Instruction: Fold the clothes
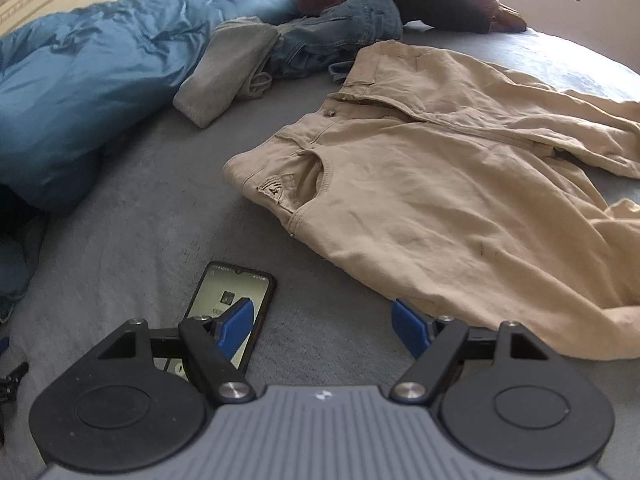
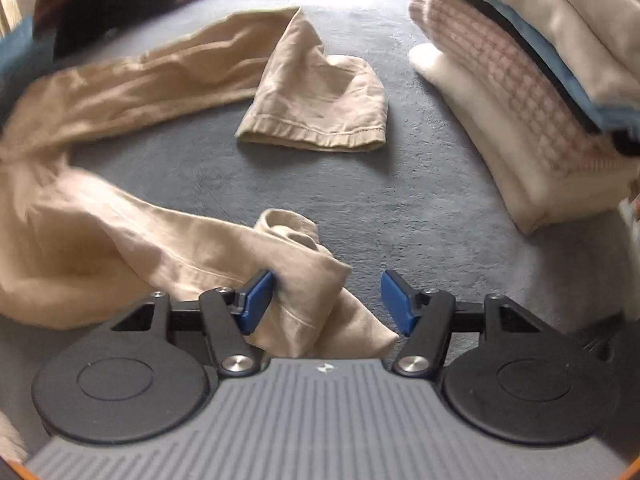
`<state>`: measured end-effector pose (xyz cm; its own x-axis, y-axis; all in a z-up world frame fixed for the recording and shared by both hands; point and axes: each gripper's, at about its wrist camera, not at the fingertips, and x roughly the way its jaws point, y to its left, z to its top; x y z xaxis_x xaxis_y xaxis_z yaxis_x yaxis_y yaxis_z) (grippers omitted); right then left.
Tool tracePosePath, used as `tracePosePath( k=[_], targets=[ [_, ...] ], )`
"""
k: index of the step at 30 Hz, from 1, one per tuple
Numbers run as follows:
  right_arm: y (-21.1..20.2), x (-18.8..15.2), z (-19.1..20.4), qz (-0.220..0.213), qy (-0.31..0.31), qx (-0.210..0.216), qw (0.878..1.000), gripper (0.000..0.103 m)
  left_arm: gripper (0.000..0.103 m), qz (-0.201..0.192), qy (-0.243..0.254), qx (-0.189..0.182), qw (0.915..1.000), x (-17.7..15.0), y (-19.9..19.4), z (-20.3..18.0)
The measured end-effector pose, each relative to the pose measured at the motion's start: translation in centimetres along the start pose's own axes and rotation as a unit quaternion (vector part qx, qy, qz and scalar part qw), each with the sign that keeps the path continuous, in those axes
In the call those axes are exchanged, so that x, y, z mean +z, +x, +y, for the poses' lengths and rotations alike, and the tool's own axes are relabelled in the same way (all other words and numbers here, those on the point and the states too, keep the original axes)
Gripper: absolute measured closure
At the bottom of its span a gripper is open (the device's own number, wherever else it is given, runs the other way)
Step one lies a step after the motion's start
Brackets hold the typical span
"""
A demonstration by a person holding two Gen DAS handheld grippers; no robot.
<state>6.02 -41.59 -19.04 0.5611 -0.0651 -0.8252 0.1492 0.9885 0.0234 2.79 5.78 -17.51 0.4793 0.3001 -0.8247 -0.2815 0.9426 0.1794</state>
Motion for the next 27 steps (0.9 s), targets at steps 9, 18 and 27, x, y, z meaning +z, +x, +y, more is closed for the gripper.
tracePosePath(
  k=[9,18,27],
  targets=[
    [-4.4,-0.9,-1.5,-0.117,0.042,0.134,0.983,0.025,0.026,-0.007,-0.013,0.022,0.9996,2.1,-0.6,-0.2],
    [-3.7,2.9,2.1,-0.14,0.047,0.252,0.956,0.04,0.025,-0.058,-0.04,-0.009,0.9974,8.1,-0.4,-2.6],
    [-0.5,11.6,15.4,-0.133,0.02,0.338,0.931,0.061,0.024,-0.106,-0.1,-0.061,0.9875,7.6,8.4,-4.9]
  ],
)
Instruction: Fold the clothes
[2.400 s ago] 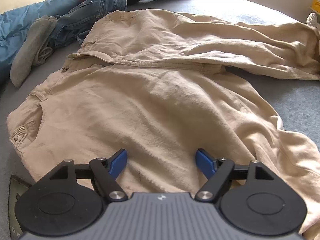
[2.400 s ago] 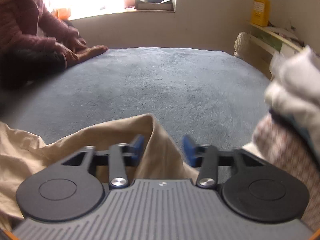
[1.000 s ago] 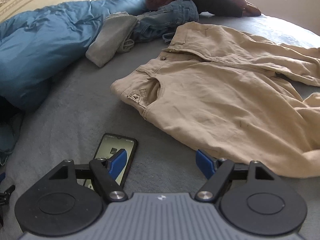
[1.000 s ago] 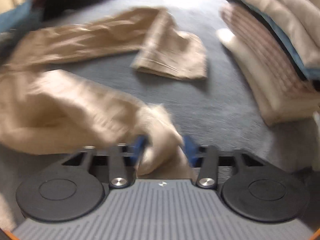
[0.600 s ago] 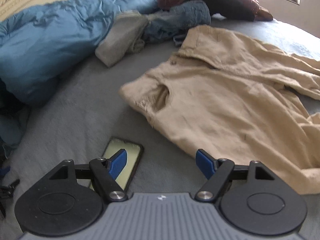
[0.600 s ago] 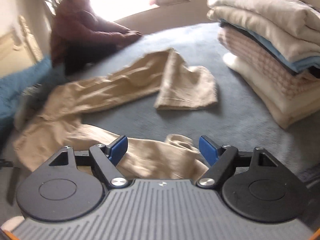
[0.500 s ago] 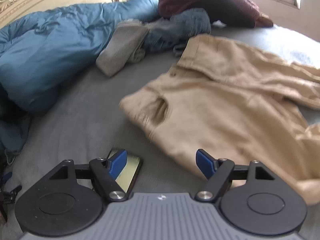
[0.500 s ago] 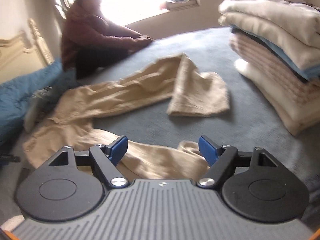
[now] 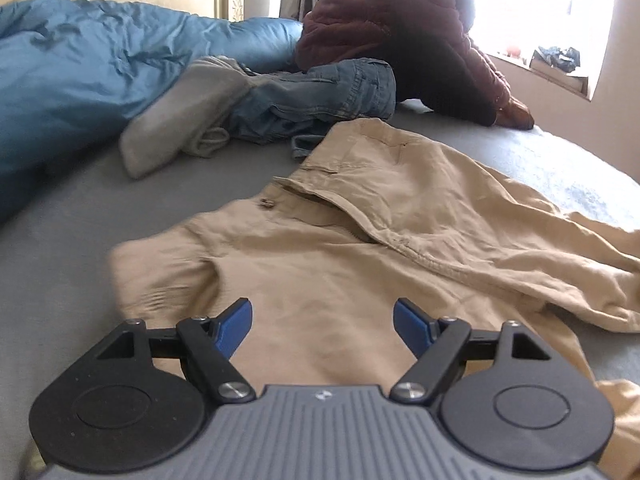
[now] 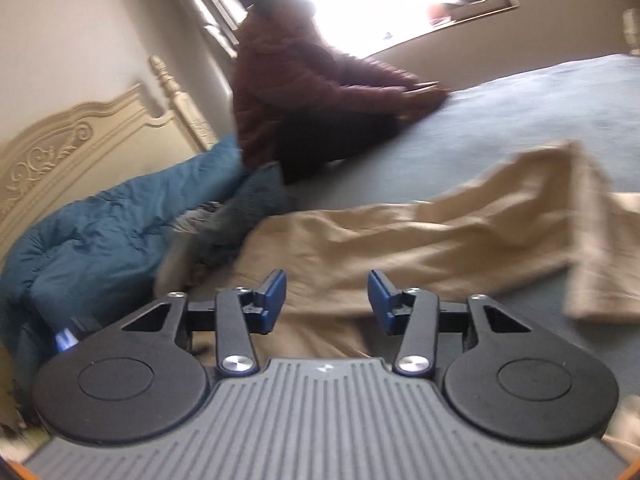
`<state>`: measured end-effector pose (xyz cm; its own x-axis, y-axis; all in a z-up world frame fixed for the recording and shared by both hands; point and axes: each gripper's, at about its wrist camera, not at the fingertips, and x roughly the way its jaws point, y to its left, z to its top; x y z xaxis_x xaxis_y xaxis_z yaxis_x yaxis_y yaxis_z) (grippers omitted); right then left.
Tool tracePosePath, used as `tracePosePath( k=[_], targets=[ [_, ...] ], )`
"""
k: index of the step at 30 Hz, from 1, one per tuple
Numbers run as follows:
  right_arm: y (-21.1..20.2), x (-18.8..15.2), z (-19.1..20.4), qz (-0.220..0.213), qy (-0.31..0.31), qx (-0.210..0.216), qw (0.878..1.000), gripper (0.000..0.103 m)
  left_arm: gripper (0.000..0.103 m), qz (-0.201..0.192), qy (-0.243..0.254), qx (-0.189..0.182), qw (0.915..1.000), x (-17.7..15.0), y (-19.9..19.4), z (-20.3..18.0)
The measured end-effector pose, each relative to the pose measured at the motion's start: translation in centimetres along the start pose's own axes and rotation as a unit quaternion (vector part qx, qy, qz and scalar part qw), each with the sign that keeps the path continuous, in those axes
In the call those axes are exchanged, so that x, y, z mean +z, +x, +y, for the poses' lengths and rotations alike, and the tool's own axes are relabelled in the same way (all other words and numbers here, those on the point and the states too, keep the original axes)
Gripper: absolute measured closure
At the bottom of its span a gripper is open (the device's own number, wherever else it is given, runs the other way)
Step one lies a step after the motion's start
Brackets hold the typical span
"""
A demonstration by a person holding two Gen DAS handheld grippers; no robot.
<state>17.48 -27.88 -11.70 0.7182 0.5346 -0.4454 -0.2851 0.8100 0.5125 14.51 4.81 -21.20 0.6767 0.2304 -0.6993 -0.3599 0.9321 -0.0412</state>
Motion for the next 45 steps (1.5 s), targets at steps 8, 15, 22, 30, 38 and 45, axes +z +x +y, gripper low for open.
tracePosePath(
  k=[8,15,22,30,38,45],
  targets=[
    [21.3,5.3,11.9,0.09,-0.028,0.085,0.992,0.068,0.023,-0.077,-0.055,-0.042,0.9946,0.3,4.8,4.1],
    [42.8,3.9,22.3,0.2,-0.112,0.088,0.969,0.069,0.022,-0.114,-0.089,-0.094,0.985,-1.7,6.7,8.9],
    [54.3,2.0,20.3,0.254,-0.103,-0.068,0.959,0.079,0.02,-0.135,-0.082,-0.098,0.9825,-2.6,6.7,8.7],
    [60.8,8.4,21.3,0.209,-0.128,-0.05,0.968,0.089,0.016,-0.14,-0.072,-0.096,0.9828,-3.0,6.9,8.4],
    [55.8,10.4,20.1,0.274,-0.128,-0.013,0.953,0.08,0.016,-0.139,-0.074,-0.097,0.9827,-2.9,6.6,8.5],
    [39.8,16.1,16.3,0.237,-0.171,0.076,0.953,0.068,0.016,-0.135,-0.066,-0.085,0.9849,-2.7,6.3,8.1]
  ],
)
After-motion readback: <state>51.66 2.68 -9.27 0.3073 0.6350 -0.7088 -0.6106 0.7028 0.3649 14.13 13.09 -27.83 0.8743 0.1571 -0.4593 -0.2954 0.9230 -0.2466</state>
